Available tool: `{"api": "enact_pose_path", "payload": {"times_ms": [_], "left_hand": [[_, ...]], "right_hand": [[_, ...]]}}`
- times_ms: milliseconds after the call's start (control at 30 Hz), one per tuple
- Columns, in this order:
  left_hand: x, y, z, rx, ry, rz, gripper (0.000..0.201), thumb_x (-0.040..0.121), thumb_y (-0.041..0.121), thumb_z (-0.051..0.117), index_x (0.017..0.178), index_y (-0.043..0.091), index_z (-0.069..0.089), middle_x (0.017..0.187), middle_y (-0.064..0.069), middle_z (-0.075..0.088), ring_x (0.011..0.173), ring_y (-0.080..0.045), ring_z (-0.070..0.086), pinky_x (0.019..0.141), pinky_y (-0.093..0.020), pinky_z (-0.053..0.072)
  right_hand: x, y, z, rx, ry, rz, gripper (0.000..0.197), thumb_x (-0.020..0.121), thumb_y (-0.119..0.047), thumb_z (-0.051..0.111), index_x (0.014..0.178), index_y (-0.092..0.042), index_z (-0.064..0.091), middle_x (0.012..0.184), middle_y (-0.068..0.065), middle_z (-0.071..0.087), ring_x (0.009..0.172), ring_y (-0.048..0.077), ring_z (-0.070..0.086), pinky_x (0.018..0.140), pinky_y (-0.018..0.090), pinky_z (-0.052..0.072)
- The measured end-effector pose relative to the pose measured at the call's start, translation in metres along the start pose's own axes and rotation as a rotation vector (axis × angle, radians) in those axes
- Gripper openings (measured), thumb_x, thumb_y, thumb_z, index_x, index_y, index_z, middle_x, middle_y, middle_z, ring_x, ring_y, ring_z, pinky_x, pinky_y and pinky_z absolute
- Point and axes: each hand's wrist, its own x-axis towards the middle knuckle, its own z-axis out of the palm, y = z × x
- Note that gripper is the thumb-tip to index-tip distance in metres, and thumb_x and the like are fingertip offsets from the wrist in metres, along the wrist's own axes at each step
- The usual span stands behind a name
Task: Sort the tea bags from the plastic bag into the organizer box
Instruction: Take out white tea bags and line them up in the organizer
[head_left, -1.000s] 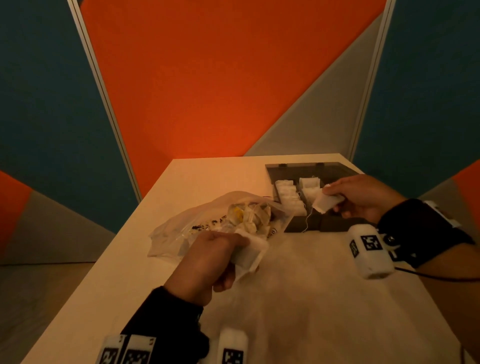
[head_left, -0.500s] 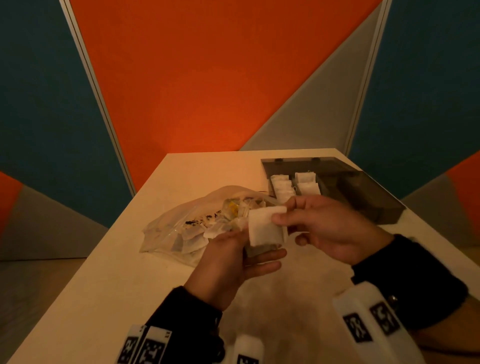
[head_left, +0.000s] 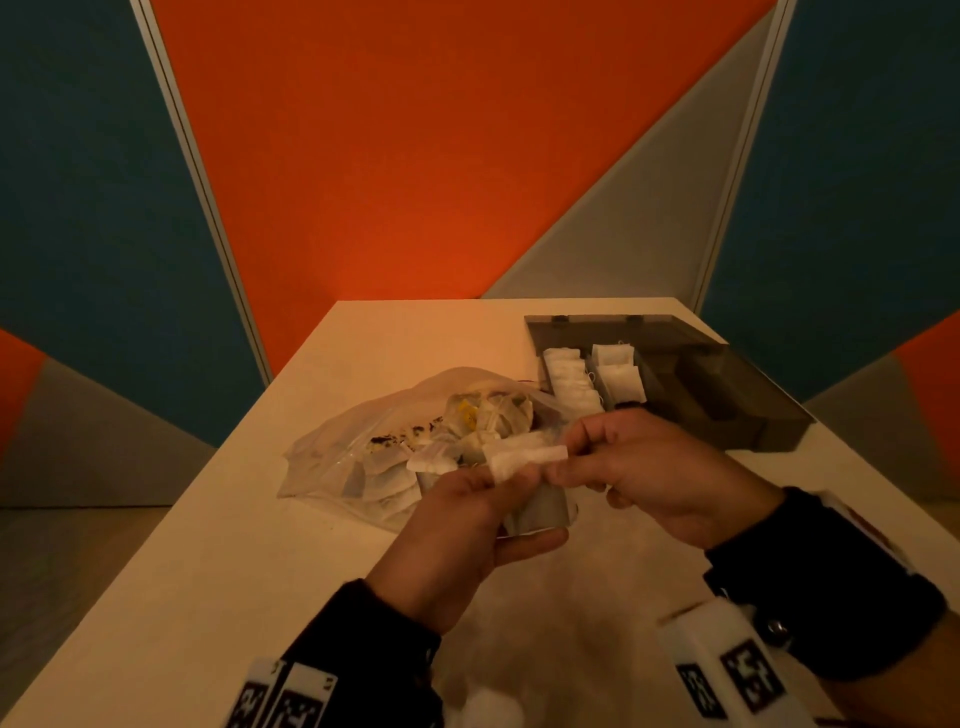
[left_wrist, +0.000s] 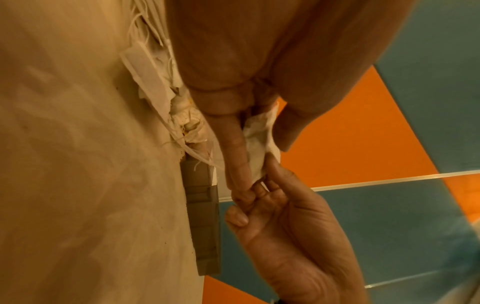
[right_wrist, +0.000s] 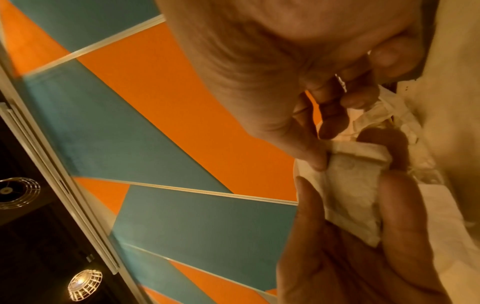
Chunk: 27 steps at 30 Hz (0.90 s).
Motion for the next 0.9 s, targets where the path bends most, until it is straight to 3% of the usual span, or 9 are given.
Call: {"api": "enact_pose_path", "payload": {"times_ms": [200, 300, 367, 433, 567, 667, 767, 900], "left_hand": [[-0.001, -0.003, 0.001, 0.065, -0.007, 0.034, 0.023, 0.098, 0.009, 0.050, 0.108, 0.003, 0.069, 0.110, -0.020, 0.070, 0.104, -0.033, 0.068, 0.081, -0.037, 0.060], [-0.002, -0.004, 0.001, 0.125, -0.035, 0.025, 0.023, 0.099, 0.009, 0.049, 0.103, 0.003, 0.070, 0.107, -0.018, 0.071, 0.102, -0.030, 0.069, 0.082, -0.036, 0.060], [-0.003, -0.005, 0.002, 0.161, -0.056, 0.013, 0.023, 0.099, 0.010, 0.049, 0.100, 0.005, 0.072, 0.104, -0.016, 0.073, 0.098, -0.026, 0.071, 0.081, -0.036, 0.059], [-0.003, -0.006, 0.003, 0.176, -0.061, 0.003, 0.023, 0.099, 0.010, 0.050, 0.097, 0.008, 0.073, 0.100, -0.013, 0.074, 0.094, -0.022, 0.071, 0.080, -0.036, 0.060], [-0.004, -0.005, 0.004, 0.179, -0.060, -0.005, 0.022, 0.098, 0.008, 0.050, 0.101, 0.010, 0.072, 0.101, -0.013, 0.074, 0.093, -0.024, 0.071, 0.077, -0.035, 0.060], [-0.006, -0.003, 0.003, 0.186, -0.080, -0.006, 0.022, 0.098, 0.009, 0.050, 0.108, 0.007, 0.069, 0.106, -0.016, 0.073, 0.093, -0.024, 0.070, 0.075, -0.034, 0.060], [-0.009, 0.000, 0.006, 0.203, -0.119, -0.018, 0.023, 0.099, 0.010, 0.048, 0.109, 0.007, 0.069, 0.105, -0.017, 0.073, 0.090, -0.027, 0.072, 0.073, -0.034, 0.061], [-0.010, 0.004, 0.008, 0.211, -0.160, -0.048, 0.023, 0.100, 0.012, 0.047, 0.105, 0.008, 0.069, 0.100, -0.020, 0.073, 0.079, -0.029, 0.073, 0.068, -0.032, 0.061]], "right_hand": [[0.002, 0.003, -0.004, -0.017, -0.032, 0.005, 0.018, 0.078, -0.026, 0.078, 0.090, -0.013, 0.074, 0.077, -0.002, 0.062, 0.075, 0.016, 0.048, 0.062, 0.030, 0.037], [0.004, 0.002, -0.003, -0.020, -0.037, 0.006, 0.023, 0.077, -0.040, 0.076, 0.081, -0.018, 0.076, 0.065, -0.008, 0.057, 0.071, 0.013, 0.048, 0.061, 0.026, 0.037], [0.005, 0.001, -0.002, -0.004, -0.028, -0.007, 0.021, 0.080, -0.038, 0.075, 0.080, -0.017, 0.077, 0.055, -0.013, 0.057, 0.061, 0.006, 0.055, 0.054, 0.020, 0.042], [0.009, 0.001, -0.002, 0.005, -0.023, -0.027, 0.023, 0.083, -0.028, 0.075, 0.090, -0.007, 0.077, 0.052, -0.014, 0.059, 0.052, -0.004, 0.057, 0.045, 0.012, 0.042], [0.018, -0.002, -0.006, 0.045, 0.011, -0.019, 0.024, 0.080, -0.025, 0.076, 0.096, -0.007, 0.077, 0.073, -0.003, 0.061, 0.071, 0.010, 0.048, 0.062, 0.025, 0.034], [0.025, -0.006, -0.015, 0.145, 0.053, -0.012, 0.024, 0.082, -0.023, 0.074, 0.090, -0.001, 0.072, 0.068, 0.002, 0.050, 0.063, 0.013, 0.039, 0.057, 0.029, 0.027], [0.036, -0.005, -0.022, 0.175, 0.087, 0.013, 0.016, 0.083, -0.024, 0.073, 0.075, -0.013, 0.065, 0.062, -0.001, 0.047, 0.060, 0.012, 0.036, 0.055, 0.029, 0.025], [0.045, 0.009, -0.023, -0.026, 0.037, 0.090, 0.022, 0.083, -0.031, 0.074, 0.090, -0.011, 0.074, 0.068, -0.002, 0.057, 0.067, 0.015, 0.045, 0.059, 0.031, 0.033]]}}
